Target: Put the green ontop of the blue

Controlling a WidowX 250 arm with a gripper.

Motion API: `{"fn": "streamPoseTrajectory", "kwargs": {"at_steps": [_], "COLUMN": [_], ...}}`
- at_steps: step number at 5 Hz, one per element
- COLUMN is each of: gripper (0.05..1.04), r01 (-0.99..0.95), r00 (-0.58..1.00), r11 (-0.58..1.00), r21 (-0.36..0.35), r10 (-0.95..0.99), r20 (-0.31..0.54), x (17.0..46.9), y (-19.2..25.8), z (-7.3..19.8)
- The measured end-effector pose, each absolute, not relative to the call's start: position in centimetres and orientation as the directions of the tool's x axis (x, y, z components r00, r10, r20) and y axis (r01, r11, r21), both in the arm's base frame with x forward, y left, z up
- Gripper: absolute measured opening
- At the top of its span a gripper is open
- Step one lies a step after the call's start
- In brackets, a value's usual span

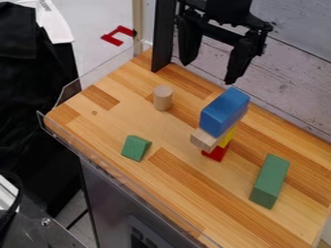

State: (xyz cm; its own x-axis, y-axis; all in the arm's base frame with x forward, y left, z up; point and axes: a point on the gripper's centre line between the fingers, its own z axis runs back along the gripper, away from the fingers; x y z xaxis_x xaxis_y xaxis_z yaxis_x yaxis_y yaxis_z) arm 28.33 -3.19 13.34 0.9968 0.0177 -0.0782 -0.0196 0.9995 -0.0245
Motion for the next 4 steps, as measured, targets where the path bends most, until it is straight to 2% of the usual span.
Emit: {"fn": "streamPoseTrajectory", "kwargs": {"at_steps": [1, 2, 4], "gripper": [1.0, 1.0, 1.0], "r01": [-0.019, 0.014, 0.086], "r00": [0.993, 0.992, 0.992], "r11": [1.0, 1.0, 0.996], "r21": [-0.02, -0.023, -0.017], "r10": [0.016, -0.016, -0.087], "r20": [-0.115, -0.121, -0.093], "x": [28.1, 27.9, 27.7], "y": [-3.2, -4.6, -8.1], "z": [12.4, 12.5, 13.0]}}
